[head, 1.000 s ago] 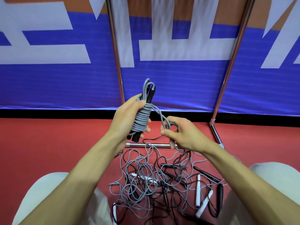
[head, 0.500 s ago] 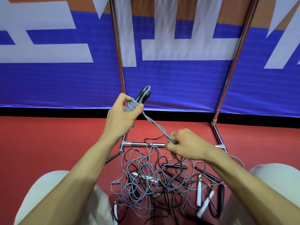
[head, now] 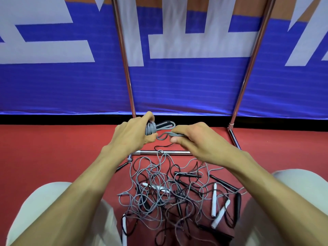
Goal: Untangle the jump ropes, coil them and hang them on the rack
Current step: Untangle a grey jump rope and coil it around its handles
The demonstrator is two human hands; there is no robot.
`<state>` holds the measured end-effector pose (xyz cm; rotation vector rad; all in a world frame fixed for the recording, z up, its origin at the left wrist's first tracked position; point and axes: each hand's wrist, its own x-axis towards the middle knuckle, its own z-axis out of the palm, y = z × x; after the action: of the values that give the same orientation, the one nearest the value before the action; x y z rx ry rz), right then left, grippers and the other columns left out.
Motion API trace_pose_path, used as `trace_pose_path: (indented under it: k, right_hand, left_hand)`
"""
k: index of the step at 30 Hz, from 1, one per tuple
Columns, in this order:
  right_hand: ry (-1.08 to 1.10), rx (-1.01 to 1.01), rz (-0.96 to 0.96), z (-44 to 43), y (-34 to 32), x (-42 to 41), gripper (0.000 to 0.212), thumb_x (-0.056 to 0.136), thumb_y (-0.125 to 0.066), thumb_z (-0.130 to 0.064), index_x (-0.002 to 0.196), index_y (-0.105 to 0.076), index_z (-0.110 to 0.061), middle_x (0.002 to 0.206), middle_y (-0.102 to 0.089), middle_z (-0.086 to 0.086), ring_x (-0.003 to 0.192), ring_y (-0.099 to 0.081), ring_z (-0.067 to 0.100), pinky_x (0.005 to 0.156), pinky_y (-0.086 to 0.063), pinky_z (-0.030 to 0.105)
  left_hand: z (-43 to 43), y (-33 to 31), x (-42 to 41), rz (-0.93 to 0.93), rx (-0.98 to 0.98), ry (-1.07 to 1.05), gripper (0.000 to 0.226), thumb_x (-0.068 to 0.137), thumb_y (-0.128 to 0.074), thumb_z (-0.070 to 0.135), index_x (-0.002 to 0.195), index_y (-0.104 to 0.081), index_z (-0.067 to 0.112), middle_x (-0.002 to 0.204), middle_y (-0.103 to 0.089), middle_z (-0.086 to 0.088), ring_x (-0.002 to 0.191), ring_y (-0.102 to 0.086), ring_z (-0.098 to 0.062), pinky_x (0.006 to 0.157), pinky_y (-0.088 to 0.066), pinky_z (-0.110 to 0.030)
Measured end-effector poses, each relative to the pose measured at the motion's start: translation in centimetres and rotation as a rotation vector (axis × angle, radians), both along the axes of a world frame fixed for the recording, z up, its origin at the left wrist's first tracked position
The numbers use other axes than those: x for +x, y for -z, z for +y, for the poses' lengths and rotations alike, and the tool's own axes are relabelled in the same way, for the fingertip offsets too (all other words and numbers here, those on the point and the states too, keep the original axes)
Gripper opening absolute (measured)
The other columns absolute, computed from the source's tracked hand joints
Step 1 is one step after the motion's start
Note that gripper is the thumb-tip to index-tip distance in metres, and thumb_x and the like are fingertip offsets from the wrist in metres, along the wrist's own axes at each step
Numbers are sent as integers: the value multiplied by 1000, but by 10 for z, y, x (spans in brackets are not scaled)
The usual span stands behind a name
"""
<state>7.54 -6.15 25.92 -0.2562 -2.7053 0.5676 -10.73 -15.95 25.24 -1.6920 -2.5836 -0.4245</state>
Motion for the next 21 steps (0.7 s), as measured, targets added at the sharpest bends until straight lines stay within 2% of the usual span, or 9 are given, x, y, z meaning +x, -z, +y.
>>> trace_pose_path:
  k: [2, 5, 7, 11, 13, 15, 17, 19, 21]
  right_hand:
    - [9, 45, 45, 2, -3, 0, 24, 96, -40, -45, 90, -56, -29, 60, -46, -14, 57, -45, 3, 55, -43, 38]
    - [72, 3, 98, 8, -5, 0, 30, 97, -38, -42, 90, -62, -24, 66, -53, -11, 62, -48, 8, 62, -48, 40]
    - [131, -15, 137, 11, -4, 0, 30, 96, -39, -39, 89, -63, -22, 61, -49, -14, 61, -47, 8, 63, -48, 39]
    - [214, -97, 206, 15, -1, -1, 26, 95, -43, -33, 86, -64, -20, 59, -50, -12, 60, -51, 14, 61, -46, 36]
    - [229, -183, 252, 15, -1, -3, 21, 96, -48, -23, 85, -64, -16, 59, -54, -8, 59, -51, 14, 60, -42, 27]
    - [242, -298, 289, 14, -2, -5, 18, 96, -51, -14, 84, -66, -13, 60, -59, -6, 58, -53, 11, 57, -39, 17]
    - [267, -404, 312, 13, -2, -8, 18, 94, -53, -9, 82, -67, -10, 60, -61, -6, 55, -54, 3, 56, -37, 11]
    - [304, -511, 330, 16, 0, -10, 19, 93, -54, -7, 79, -66, -10, 57, -60, -9, 49, -52, 1, 54, -35, 8]
    - [335, -622, 350, 20, 2, -10, 22, 92, -54, -5, 75, -66, -11, 55, -58, -10, 46, -46, 3, 52, -35, 12]
  left_hand:
    - [1, 1, 5, 10, -43, 53, 38, 85, -64, 46, 113, -44, 30, 92, -56, 8, 79, -54, -27, 66, -37, -33]
    - [1, 0, 16, 25, -119, 161, 26, 80, -65, 41, 99, -47, 38, 79, -55, 8, 76, -52, -23, 63, -35, -31]
    - [1, -1, 23, 21, -179, 249, 20, 77, -65, 40, 91, -50, 38, 71, -51, 9, 75, -52, -21, 62, -36, -31]
    - [0, -3, 29, -22, -242, 374, 25, 75, -66, 42, 98, -57, 35, 68, -54, 8, 70, -51, -18, 62, -44, -32]
    - [-2, -5, 31, -21, -234, 420, 35, 72, -69, 51, 102, -56, 40, 67, -54, 10, 66, -50, -14, 62, -45, -31]
    - [-5, -7, 35, -75, -223, 419, 48, 65, -69, 71, 101, -57, 43, 61, -51, 9, 59, -48, -9, 63, -46, -31]
    - [-6, -6, 39, -124, -198, 384, 60, 56, -57, 89, 93, -60, 41, 52, -43, 5, 51, -43, -11, 61, -47, -33]
    - [-8, -6, 42, -172, -128, 393, 50, 61, -54, 87, 84, -60, 42, 50, -40, 3, 48, -38, -14, 55, -41, -32]
    - [-11, -8, 42, -301, -19, 432, 31, 73, -61, 72, 76, -58, 41, 54, -46, 0, 48, -37, -12, 52, -35, -32]
